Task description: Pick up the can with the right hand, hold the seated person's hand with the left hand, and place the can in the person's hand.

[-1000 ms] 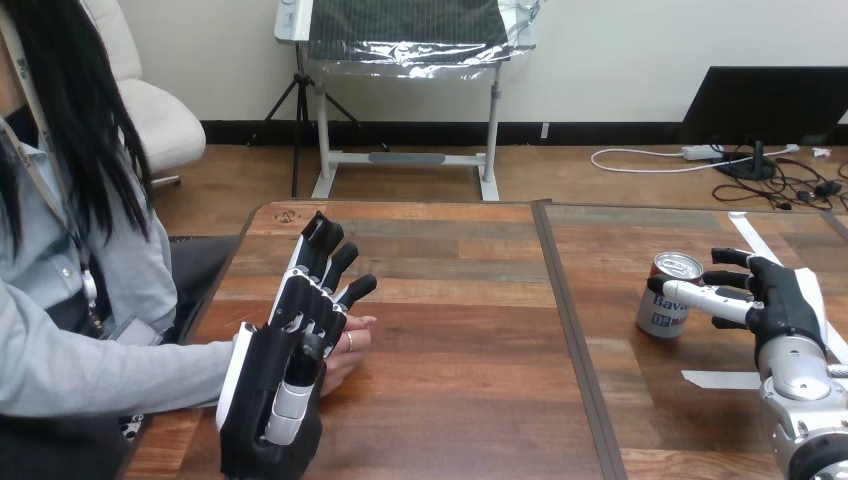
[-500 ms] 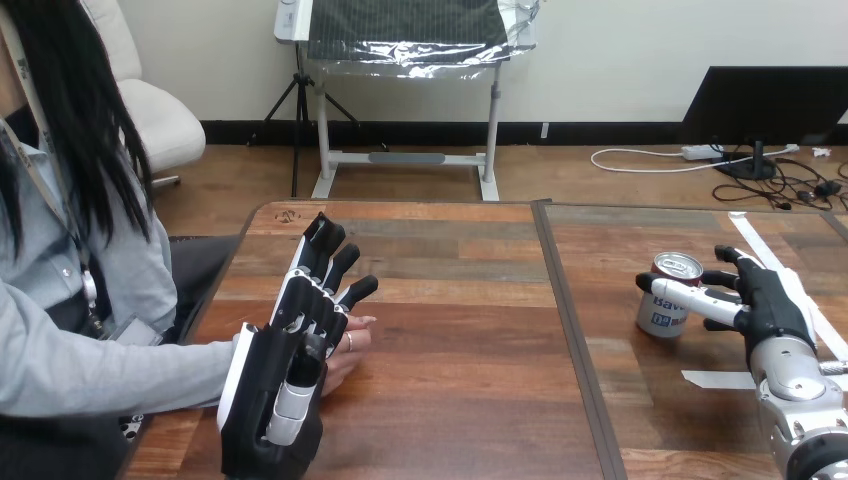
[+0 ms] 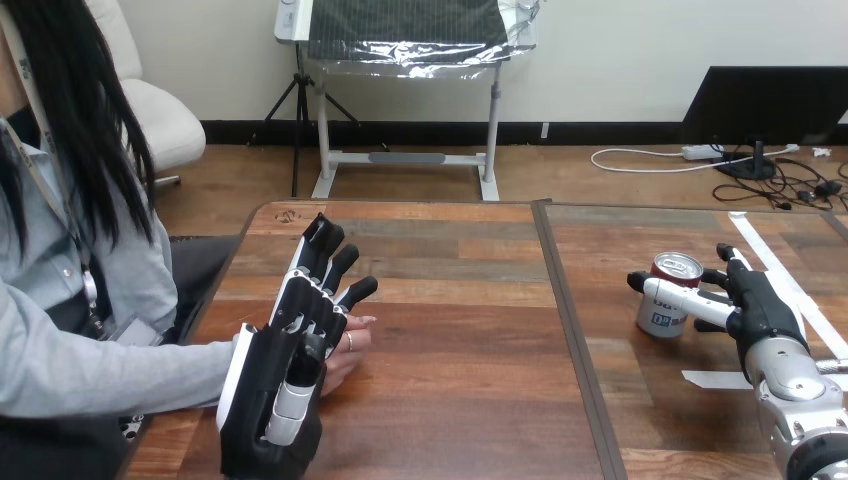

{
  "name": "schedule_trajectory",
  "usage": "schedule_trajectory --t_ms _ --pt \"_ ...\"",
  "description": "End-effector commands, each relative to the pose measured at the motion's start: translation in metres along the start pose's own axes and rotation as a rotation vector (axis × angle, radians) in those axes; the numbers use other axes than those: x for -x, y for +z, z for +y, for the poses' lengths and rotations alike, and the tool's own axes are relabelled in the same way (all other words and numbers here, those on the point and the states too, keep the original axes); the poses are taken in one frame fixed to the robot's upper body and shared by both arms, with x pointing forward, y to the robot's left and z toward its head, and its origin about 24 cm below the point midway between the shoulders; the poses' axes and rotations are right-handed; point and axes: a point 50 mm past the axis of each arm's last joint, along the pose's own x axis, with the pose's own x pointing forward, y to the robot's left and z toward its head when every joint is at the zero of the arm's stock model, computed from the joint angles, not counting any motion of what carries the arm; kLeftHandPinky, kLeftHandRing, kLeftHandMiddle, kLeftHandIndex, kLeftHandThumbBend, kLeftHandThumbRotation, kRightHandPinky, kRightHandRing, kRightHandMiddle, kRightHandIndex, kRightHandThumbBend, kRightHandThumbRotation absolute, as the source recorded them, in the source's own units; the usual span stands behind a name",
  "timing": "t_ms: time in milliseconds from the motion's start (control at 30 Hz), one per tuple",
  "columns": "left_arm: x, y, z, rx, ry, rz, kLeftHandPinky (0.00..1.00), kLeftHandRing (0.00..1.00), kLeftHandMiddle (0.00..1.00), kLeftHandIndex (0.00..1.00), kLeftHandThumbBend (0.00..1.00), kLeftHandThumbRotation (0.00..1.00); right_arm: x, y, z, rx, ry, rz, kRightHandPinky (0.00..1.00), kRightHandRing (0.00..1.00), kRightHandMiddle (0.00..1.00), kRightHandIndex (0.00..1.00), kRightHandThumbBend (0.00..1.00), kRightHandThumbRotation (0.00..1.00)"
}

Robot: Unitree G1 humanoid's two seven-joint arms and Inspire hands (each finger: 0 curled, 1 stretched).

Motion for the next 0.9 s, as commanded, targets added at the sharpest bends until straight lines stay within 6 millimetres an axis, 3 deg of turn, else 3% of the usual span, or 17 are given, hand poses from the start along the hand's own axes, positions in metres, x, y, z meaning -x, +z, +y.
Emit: schedule_trajectory --t_ms 0,600,867 --pt "-0.0224 0.0065 -0.0009 -0.008 -0.023 -0.068 0.85 0.95 0.98 0.97 1.00 0.82 -0.0075 0.0414 -0.0065 0.004 -0.010 -0.117 0.73 0.84 0.93 1.00 1.00 0.36" --pt "-0.0230 0.0062 -0.0011 -0.010 -0.024 -0.073 0.85 0.96 0.98 0.97 1.00 0.83 -0.0081 0.0446 -0.0030 0.017 0.005 -0.120 0.81 0.89 0.97 1.00 1.00 0.39" --pt "-0.0229 0.0061 -0.0011 -0.010 -0.022 -0.072 0.85 0.95 0.98 0.97 1.00 0.83 -0.0083 0.0475 -0.0008 0.019 0.007 -0.128 0.72 0.82 0.96 1.00 1.00 0.38"
